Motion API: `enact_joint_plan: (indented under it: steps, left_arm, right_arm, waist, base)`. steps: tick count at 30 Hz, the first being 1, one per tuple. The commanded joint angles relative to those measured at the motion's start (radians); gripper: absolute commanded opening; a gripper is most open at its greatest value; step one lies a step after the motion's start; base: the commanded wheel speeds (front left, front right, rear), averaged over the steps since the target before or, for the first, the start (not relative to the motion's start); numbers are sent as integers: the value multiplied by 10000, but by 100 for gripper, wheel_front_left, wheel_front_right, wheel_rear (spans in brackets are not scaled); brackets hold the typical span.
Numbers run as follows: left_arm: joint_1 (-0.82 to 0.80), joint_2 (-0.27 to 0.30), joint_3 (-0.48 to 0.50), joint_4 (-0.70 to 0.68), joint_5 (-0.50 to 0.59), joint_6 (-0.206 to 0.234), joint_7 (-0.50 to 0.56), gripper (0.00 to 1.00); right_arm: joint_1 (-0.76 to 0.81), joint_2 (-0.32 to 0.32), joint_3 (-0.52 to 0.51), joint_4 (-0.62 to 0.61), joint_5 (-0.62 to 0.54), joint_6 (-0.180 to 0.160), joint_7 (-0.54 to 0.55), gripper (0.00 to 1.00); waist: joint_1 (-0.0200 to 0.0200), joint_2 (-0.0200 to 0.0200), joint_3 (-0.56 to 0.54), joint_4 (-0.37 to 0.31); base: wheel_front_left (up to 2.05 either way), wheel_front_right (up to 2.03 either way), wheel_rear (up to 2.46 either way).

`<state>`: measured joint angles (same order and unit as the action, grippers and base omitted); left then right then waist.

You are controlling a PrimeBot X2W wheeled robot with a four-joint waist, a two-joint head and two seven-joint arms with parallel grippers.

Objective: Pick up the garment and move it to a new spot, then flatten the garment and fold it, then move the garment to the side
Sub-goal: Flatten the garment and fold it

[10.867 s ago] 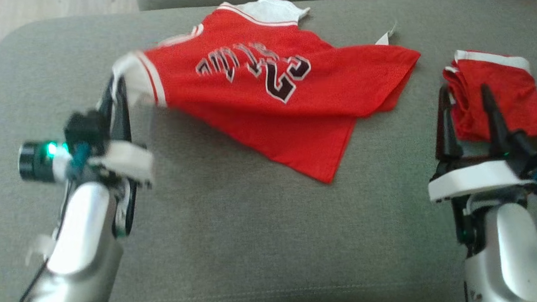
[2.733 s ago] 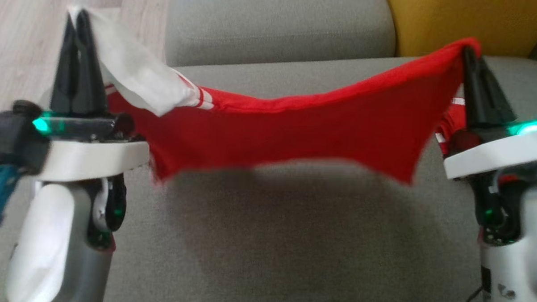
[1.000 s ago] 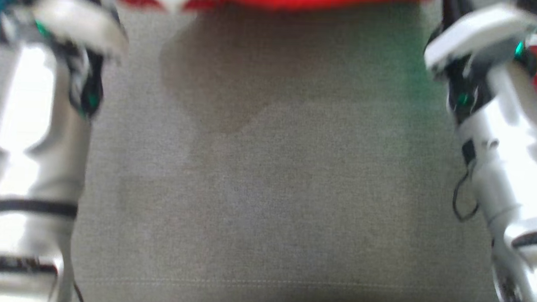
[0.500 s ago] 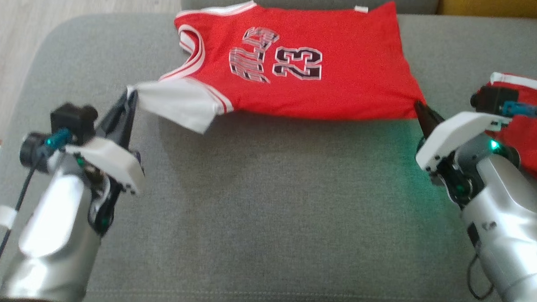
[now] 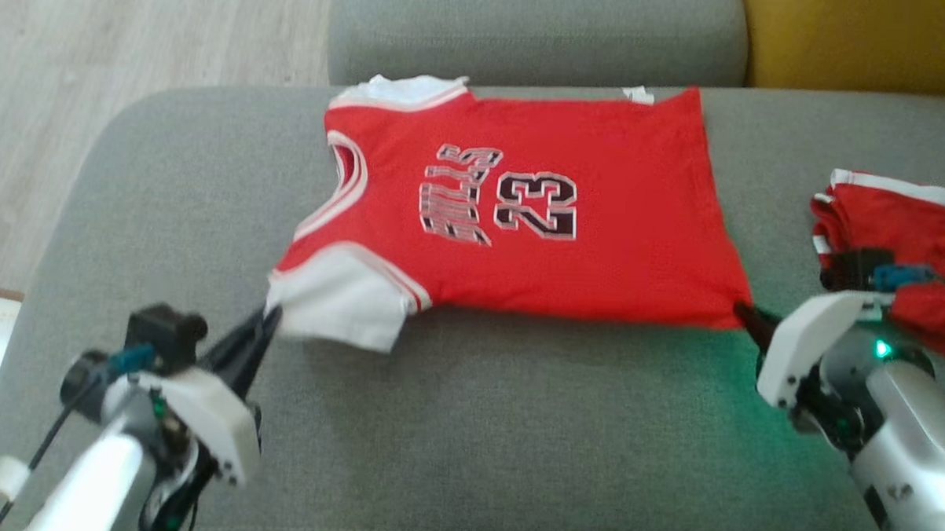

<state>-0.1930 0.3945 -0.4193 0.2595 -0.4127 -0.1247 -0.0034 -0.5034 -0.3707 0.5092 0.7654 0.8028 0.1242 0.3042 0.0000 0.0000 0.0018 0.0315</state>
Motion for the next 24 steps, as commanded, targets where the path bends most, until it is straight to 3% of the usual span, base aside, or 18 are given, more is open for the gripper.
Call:
enact_joint_plan:
  steps: [1, 14, 20, 24]
  left_arm:
    - [-196, 556, 329, -645, -177, -55, 177, 0]
    - [1746, 1847, 172, -3613, -1389, -37, 1914, 0]
    - [2262, 2340, 312, -4766, -1766, 90, 2583, 0]
    - [2062, 2530, 365, -5024, -1573, 187, 2749, 0]
  right_arm:
    - [80, -353, 98, -467, 108, 65, 184, 0]
    - [1850, -1381, -426, -2305, 276, 65, 2185, 0]
    - [2733, -1717, -1159, -3376, 217, 65, 3226, 0]
    - [2892, -1615, -1859, -3930, -79, 65, 3640, 0]
  waist:
    - [0, 0, -169, -22]
    - [0, 0, -556, -38]
    - [0, 0, -585, 0]
    - [0, 0, -492, -6]
  base:
    - [0, 0, 0]
    - [0, 0, 0]
    - [0, 0, 0]
    - [0, 0, 0]
